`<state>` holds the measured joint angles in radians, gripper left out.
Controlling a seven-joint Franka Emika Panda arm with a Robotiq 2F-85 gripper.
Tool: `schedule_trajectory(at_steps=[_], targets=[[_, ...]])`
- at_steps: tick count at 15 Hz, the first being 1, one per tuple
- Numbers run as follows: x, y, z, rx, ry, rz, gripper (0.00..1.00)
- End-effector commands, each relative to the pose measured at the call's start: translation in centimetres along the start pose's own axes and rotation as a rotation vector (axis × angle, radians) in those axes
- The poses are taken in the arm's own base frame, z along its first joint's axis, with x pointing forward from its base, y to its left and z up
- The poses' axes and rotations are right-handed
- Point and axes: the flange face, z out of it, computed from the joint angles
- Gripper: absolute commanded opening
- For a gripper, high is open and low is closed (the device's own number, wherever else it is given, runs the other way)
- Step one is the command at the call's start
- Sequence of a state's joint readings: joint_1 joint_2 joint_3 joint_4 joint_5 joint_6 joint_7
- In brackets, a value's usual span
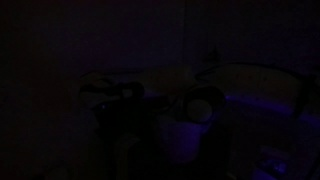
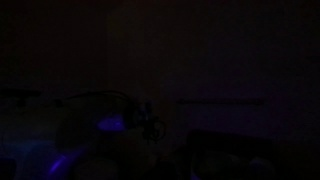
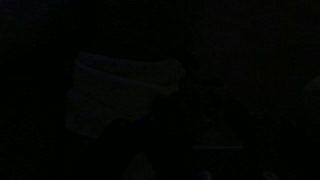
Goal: Remove the cloth from the laundry basket
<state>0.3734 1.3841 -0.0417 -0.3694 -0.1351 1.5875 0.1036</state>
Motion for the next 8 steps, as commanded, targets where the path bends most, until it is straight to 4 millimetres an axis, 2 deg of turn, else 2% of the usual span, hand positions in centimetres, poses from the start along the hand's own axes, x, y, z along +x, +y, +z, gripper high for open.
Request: schedule_trajectory(at_steps=[1, 4, 6, 8], targets=[[0.1, 4.5, -0.8, 0.086, -0.011, 0.082, 0.96], [0.1, 8.2, -2.4, 0.114, 0.016, 0.151, 1.00], [0.2, 10.1, -4.9, 0.116, 0.072, 0.215, 1.00], [-0.1, 11.0, -8.4, 0.111, 0.112, 0.274, 1.00]])
